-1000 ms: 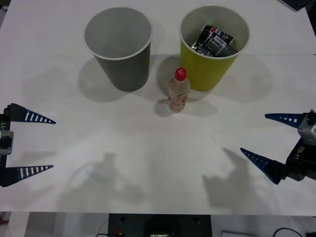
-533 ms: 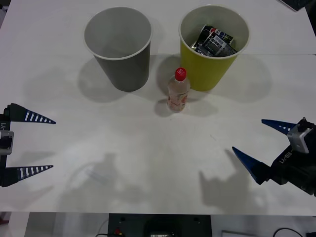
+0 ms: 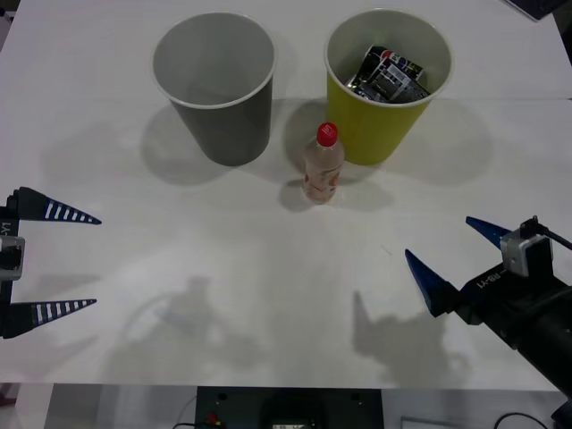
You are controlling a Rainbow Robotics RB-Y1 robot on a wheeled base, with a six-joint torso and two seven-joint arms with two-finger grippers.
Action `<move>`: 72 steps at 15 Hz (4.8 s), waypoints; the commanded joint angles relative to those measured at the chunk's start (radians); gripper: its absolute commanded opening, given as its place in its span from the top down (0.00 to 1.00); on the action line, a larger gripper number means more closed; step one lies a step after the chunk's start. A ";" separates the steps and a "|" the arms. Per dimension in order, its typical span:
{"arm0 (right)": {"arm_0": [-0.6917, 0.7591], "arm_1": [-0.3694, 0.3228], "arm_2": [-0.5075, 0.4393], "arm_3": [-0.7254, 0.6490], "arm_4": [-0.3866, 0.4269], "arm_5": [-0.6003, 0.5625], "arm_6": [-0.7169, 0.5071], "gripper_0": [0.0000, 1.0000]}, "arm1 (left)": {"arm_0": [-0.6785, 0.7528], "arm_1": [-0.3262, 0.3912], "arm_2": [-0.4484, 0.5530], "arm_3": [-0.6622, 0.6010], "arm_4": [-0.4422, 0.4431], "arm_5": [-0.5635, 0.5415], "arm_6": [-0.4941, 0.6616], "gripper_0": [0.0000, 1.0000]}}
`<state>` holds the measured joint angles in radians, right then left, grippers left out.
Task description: Put the can into the green bin and the plastic bottle into the gray bin
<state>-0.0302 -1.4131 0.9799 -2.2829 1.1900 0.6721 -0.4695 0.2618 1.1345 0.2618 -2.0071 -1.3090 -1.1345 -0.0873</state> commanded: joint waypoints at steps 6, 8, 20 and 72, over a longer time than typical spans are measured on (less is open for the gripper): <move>-0.315 0.206 0.385 0.310 0.258 0.262 -0.347 0.00 | 0.000 0.000 0.000 0.000 0.000 0.000 0.000 0.02; -0.329 0.260 0.387 0.388 0.326 0.262 -0.390 0.00 | 0.000 0.000 0.000 0.000 0.000 0.000 0.000 0.02; -0.462 0.471 0.431 0.645 0.387 0.236 -0.388 0.00 | 0.000 0.000 0.000 0.000 0.000 0.000 0.000 0.02; -0.404 0.428 -0.020 0.499 0.542 -0.499 -0.328 1.00 | 0.000 0.000 0.000 0.000 0.000 0.000 0.000 0.02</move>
<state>-0.4590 -0.9712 1.0031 -1.7588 1.7291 0.2236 -0.7978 0.2618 1.1345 0.2618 -2.0071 -1.3090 -1.1345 -0.0873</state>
